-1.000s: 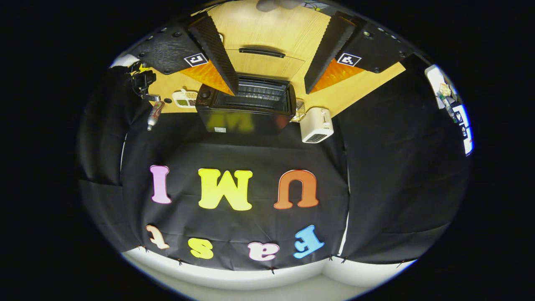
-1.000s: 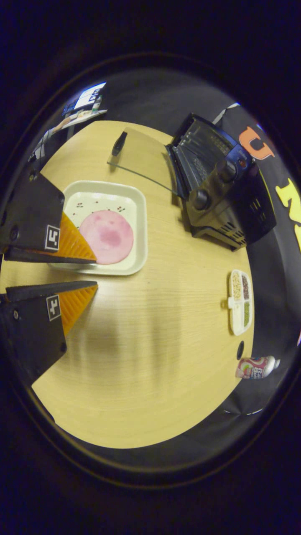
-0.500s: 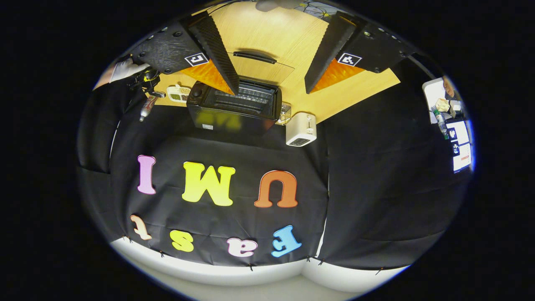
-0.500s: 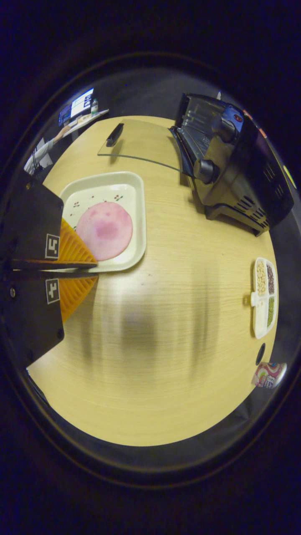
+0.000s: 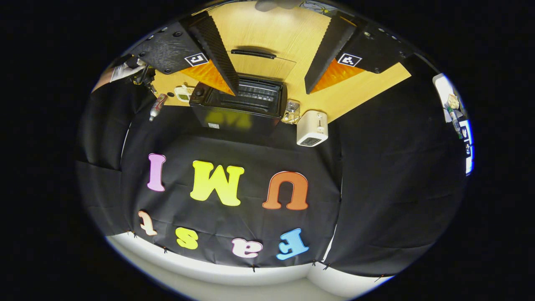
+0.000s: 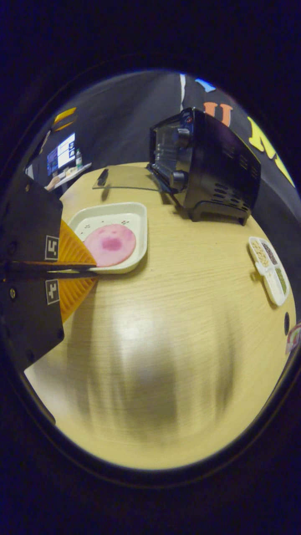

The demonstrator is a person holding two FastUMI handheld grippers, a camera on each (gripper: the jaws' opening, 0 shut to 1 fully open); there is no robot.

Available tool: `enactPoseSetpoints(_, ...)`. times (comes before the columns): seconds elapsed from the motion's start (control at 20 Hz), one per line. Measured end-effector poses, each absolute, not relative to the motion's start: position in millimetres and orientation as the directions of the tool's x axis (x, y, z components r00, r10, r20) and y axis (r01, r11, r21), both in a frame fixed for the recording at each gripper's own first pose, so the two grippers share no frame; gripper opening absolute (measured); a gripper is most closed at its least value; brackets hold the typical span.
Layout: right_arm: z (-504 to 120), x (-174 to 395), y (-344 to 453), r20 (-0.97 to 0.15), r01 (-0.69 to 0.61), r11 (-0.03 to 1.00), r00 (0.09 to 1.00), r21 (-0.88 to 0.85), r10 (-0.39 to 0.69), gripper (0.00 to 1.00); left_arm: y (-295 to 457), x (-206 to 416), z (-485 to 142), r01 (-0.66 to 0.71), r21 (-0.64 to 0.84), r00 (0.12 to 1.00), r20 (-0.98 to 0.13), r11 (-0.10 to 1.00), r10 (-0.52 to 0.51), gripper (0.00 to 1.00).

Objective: Open the electric oven with the left hand, put the food in, and close the electric oven.

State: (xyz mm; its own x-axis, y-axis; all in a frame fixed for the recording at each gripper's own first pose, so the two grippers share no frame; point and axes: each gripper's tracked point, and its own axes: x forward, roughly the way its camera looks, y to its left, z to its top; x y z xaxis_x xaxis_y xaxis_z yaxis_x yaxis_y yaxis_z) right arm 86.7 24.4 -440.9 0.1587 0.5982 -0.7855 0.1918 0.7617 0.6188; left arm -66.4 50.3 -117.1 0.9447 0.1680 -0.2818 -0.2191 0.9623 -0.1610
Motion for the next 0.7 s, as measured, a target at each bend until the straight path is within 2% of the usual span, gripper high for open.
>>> enactPoseSetpoints(0.15,-432.4,80.3,13.3,-0.759,0.255,0.716,0.265,0.650,0.594,0.00,56.6,-65.6,-111.4,-0.191,-0.159,0.950,-0.278,0.969,0.142,0.96)
enactPoseSetpoints(0.2,-426.9,78.1,10.7,-0.749,0.278,0.697,0.298,0.661,0.592,0.04,57.6,-63.5,-109.1,-0.181,-0.161,0.953,-0.272,0.970,0.133,0.96)
enactPoseSetpoints(0.4,-399.2,62.9,12.2,-0.722,0.338,0.645,0.426,0.686,0.545,0.00,60.7,-55.7,-99.1,-0.142,-0.161,0.961,-0.260,0.977,0.097,0.96)
enactPoseSetpoints(0.7,-352.7,46.3,75.0,-0.656,0.391,0.542,0.583,0.744,0.479,0.04,71.3,-51.9,-89.7,-0.090,-0.147,0.963,-0.266,0.985,0.048,0.96)
